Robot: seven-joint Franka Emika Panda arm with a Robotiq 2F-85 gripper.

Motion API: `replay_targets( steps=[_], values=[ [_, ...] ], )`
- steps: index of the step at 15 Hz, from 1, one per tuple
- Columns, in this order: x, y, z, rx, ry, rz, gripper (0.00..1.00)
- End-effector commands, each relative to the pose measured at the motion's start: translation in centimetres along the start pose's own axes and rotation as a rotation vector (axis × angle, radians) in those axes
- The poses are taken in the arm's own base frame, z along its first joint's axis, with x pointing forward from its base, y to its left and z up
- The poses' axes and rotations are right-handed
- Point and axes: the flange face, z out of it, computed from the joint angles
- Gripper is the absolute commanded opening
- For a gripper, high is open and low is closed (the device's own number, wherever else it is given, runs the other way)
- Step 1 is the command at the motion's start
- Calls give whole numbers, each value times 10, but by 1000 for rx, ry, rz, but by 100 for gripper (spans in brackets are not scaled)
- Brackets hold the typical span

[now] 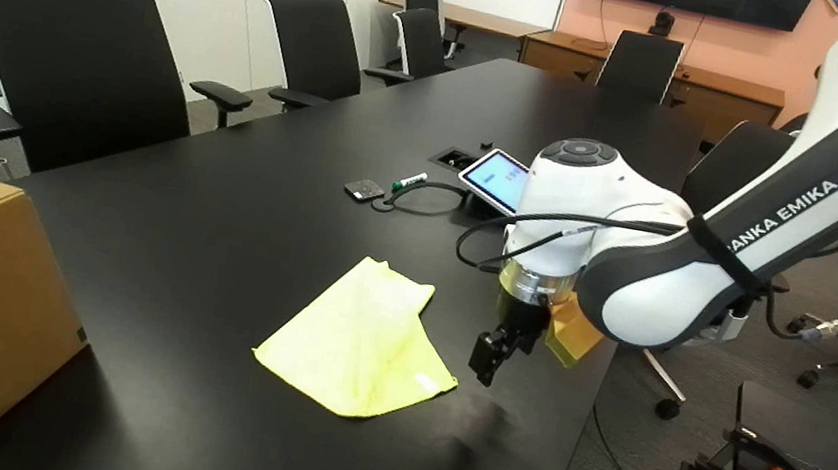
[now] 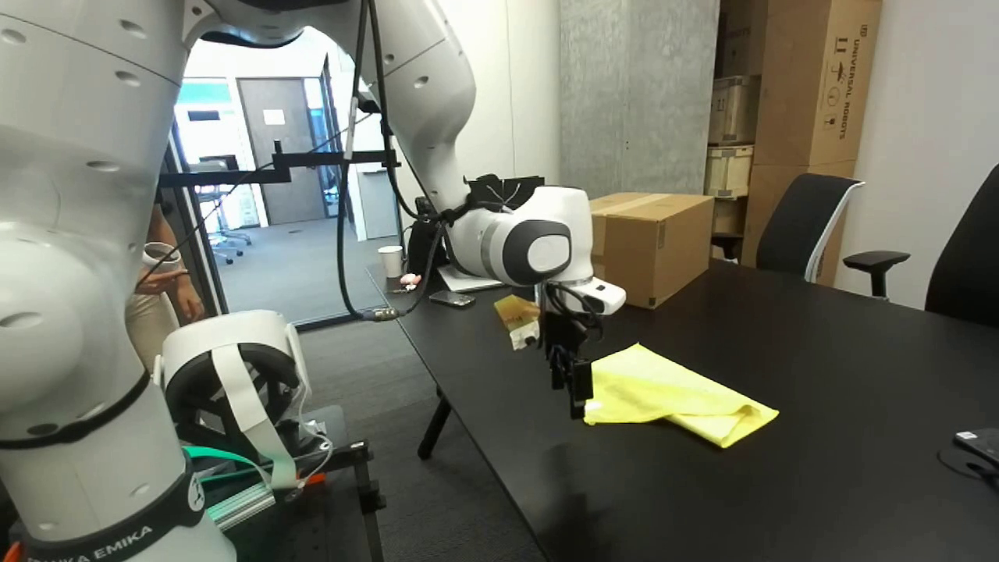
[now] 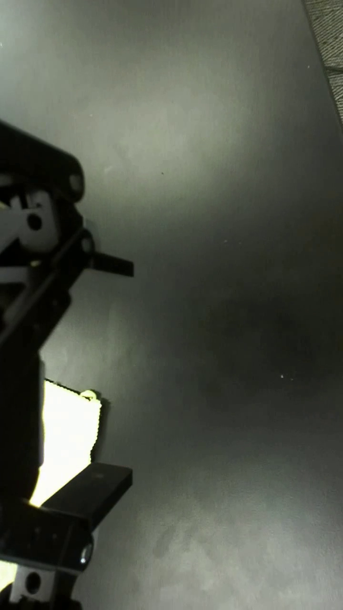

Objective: Fold the yellow towel

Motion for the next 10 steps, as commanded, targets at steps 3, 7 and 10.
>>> replay_targets(
  steps=[3, 7, 10],
  values=[
    [-9, -11, 2, 50, 51, -16, 100],
    [0, -24, 1, 70, 62, -26, 100],
    [7, -35, 3, 87, 60, -39, 100]
  ],
)
